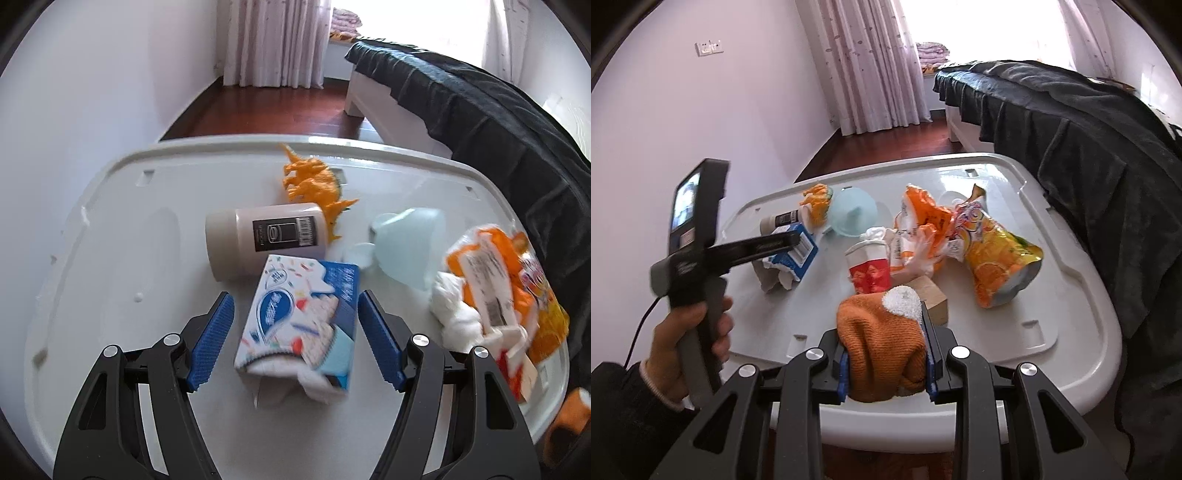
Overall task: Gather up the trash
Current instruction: 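Grasp the blue cupcake box with the left tool while the right tool holds the orange item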
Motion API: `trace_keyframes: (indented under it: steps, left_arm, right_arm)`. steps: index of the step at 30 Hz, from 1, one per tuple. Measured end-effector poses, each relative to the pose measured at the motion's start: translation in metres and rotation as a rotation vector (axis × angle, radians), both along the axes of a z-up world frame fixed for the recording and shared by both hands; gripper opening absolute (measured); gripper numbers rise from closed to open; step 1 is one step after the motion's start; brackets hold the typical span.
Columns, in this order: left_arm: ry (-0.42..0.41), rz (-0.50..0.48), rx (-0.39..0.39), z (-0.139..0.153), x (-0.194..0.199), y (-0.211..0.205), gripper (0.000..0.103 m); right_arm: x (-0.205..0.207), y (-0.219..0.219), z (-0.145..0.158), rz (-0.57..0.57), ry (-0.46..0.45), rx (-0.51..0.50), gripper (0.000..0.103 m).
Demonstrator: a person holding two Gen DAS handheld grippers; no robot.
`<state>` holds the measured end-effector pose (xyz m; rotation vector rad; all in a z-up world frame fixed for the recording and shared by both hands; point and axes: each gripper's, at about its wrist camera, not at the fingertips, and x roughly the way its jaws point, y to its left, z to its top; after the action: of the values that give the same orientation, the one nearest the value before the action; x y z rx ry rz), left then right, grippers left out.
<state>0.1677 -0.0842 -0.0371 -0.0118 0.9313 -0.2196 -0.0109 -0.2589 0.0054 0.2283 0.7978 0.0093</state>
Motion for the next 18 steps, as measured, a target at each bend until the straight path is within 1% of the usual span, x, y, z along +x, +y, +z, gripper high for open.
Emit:
trace_keyframes:
  steps: [2,5,7,8,9,12,15,18]
  left_arm:
    - [0.016,0.009,-0.013,-0.008,0.007,0.002,0.068]
    - [0.029,0.015,0.002,-0.018,0.012,0.002,0.068]
    - [0.033,0.011,0.038,-0.026,0.012,-0.001,0.068]
    - [0.012,0.004,0.080,-0.027,0.008,-0.006,0.065]
    - [0.004,-0.011,0.083,-0.025,0.006,-0.008,0.054]
    - [-0.002,0.001,0.128,-0.023,0.002,-0.011,0.053]
    - [-0.025,0.011,0.126,-0.013,-0.010,-0.006,0.053]
    - [-0.069,0.004,0.151,0.004,-0.033,-0.005,0.053]
  right_arm:
    - [0.002,0.005,-0.002,0.008,0.006,-0.004,0.029]
    - [0.004,0.010,-0.004,0.021,0.017,0.000,0.029]
    - [0.006,0.013,-0.006,0.026,0.021,-0.002,0.029]
    - [0.006,0.014,-0.006,0.027,0.022,-0.002,0.029]
    - [0.007,0.016,-0.006,0.027,0.023,-0.004,0.029]
    - [0.008,0.016,-0.007,0.020,0.023,-0.005,0.029]
    - [0.008,0.017,-0.004,0.015,0.011,-0.005,0.029]
    - [0.008,0.020,0.001,0.017,-0.003,0.000,0.029]
